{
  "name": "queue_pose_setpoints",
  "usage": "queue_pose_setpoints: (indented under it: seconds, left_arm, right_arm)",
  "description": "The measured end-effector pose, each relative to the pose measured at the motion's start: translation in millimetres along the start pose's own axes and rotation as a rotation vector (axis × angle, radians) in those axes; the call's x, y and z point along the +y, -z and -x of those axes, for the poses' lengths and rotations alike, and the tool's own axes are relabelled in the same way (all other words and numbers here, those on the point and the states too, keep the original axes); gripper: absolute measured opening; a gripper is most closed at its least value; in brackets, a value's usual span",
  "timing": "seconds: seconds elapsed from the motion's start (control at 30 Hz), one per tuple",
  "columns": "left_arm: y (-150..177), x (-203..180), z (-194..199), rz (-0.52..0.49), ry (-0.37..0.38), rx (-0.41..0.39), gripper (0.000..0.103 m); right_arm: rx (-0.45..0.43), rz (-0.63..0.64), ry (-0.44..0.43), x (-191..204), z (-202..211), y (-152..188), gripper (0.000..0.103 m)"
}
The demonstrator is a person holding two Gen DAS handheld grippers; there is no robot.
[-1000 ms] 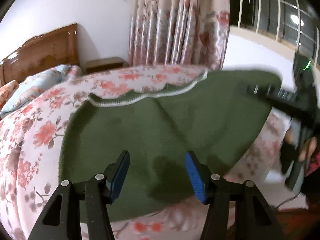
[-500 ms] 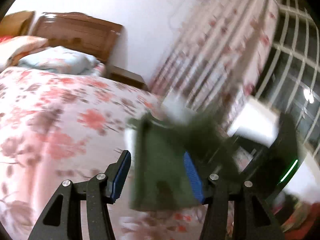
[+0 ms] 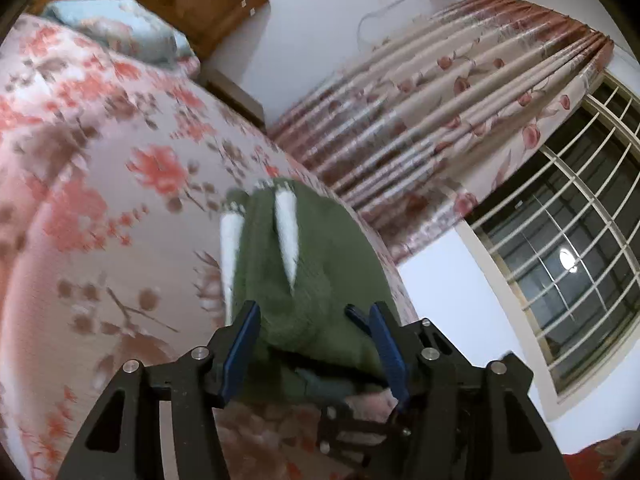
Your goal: Fold small clothes
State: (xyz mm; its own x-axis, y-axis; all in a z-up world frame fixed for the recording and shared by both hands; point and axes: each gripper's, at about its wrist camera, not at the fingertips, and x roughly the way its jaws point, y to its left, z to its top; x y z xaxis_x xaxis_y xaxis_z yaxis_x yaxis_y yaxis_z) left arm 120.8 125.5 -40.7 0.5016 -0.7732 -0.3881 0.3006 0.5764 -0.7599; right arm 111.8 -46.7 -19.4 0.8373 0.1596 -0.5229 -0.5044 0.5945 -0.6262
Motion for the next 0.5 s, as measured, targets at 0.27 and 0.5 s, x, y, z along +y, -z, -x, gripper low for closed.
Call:
queue_pose_setpoints:
  seconds: [0.27, 0.5]
  left_arm:
    - [3, -6, -22, -0.037, -0.113, 0.079, 0.062]
    - [6, -19, -23, -0.103, -0.18, 0.034, 0.034]
  right_arm:
    - [-0.059, 0.007, -0.019, 5, 44, 38, 0.103]
    - [-0.016, -0.244, 0.061, -39, 60, 77, 0.103]
